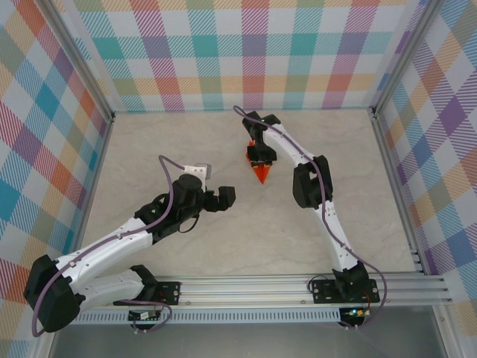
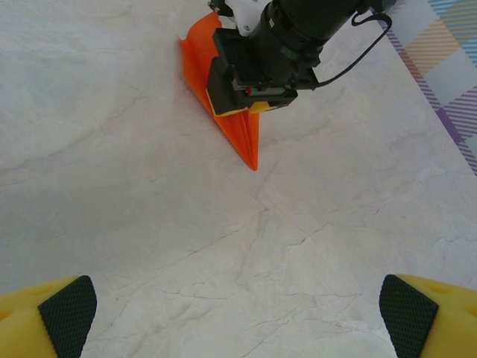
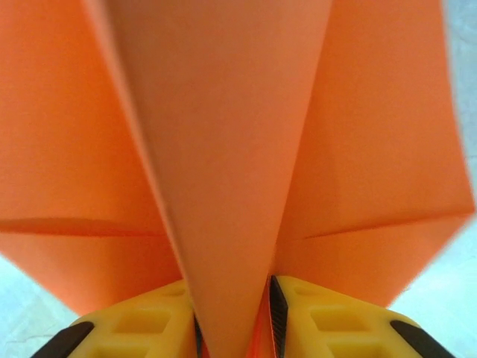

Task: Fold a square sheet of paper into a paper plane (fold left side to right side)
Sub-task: Place the paper plane at the top-center of the table, then reset both arms

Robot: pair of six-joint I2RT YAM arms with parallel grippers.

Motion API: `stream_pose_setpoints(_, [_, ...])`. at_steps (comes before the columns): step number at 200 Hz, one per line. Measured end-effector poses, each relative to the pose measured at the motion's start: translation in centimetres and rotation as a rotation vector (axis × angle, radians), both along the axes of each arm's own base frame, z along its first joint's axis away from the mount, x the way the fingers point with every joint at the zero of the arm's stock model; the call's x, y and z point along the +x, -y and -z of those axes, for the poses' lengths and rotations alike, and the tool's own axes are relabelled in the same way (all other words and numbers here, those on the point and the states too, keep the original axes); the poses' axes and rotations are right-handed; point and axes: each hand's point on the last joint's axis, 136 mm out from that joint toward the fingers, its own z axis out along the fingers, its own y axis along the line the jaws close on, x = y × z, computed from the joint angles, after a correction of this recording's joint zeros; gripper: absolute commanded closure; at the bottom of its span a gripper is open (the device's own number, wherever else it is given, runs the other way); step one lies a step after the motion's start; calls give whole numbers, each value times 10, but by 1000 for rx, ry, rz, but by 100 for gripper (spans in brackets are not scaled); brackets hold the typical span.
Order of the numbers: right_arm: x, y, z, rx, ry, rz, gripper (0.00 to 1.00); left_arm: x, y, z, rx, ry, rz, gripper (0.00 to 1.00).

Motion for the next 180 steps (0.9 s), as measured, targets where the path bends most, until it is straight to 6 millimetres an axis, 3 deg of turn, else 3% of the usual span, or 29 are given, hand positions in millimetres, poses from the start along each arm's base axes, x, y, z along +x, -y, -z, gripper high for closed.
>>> stream_pose_setpoints(43, [-3,2,-23,1,19,-2,65,0,0,0,1,0,-1,0])
stream_pose_setpoints(86, [-7,4,-66,0,85,-12,51,6,-10,3,28,2,-66,0])
stream_pose_setpoints(106, [-26,13,-90,-8,107,-24,44,12,-25,6,84,3,-146,0])
stream_pose_setpoints(131, [-64,38,-129,-3,174,-35,32,22,-51,0,144,43,-270,0])
stream_pose_setpoints(160, [-112,80,-185,47,364,-29,11,31,-106,-17,167,133,-467,0])
stream_pose_setpoints(168, [-122,94,-192,56,410,-20,1,32,-124,-21,169,164,-529,0])
stream_pose_setpoints(180, [-134,119,-193,59,490,11,0,34,-154,-20,179,205,-626,0])
